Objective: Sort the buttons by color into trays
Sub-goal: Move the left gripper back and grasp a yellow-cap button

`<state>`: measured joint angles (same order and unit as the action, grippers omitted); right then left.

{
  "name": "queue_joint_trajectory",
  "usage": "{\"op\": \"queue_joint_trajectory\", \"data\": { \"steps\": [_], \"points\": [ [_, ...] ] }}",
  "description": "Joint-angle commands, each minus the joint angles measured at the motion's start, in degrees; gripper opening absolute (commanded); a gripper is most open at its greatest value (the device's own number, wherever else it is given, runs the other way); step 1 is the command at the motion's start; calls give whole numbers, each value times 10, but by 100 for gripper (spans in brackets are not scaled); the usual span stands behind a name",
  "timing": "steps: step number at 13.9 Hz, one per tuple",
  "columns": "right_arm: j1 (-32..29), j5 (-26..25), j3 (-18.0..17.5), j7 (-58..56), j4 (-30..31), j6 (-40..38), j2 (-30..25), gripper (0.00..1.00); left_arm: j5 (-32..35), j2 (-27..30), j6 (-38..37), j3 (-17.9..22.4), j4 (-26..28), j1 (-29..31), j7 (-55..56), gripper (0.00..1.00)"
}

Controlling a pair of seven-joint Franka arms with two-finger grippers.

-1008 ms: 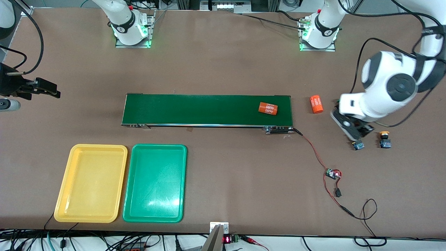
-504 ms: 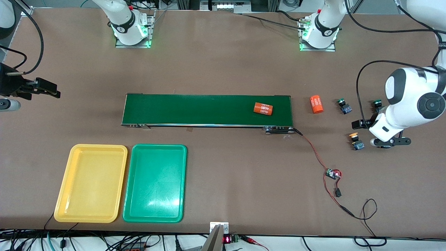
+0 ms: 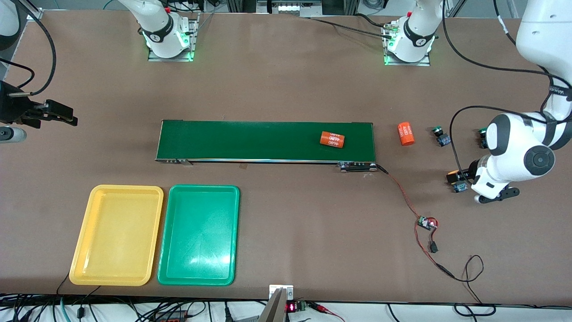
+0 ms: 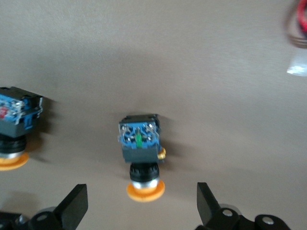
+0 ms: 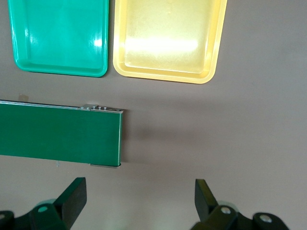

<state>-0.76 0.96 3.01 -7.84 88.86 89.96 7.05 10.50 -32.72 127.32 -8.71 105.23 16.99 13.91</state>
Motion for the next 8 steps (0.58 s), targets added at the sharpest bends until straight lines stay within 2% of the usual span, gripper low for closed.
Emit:
{"op": "queue_joint_trajectory", "data": {
  "steps": [1, 8],
  "points": [
    [-2, 10, 0, -10, -5, -5, 1, 100, -5, -31, -2, -2, -34, 12, 0, 100],
    [1, 10, -1, -7, -5, -4, 1, 100, 1, -43, 28, -2, -25, 12, -13, 89]
  ]
}}
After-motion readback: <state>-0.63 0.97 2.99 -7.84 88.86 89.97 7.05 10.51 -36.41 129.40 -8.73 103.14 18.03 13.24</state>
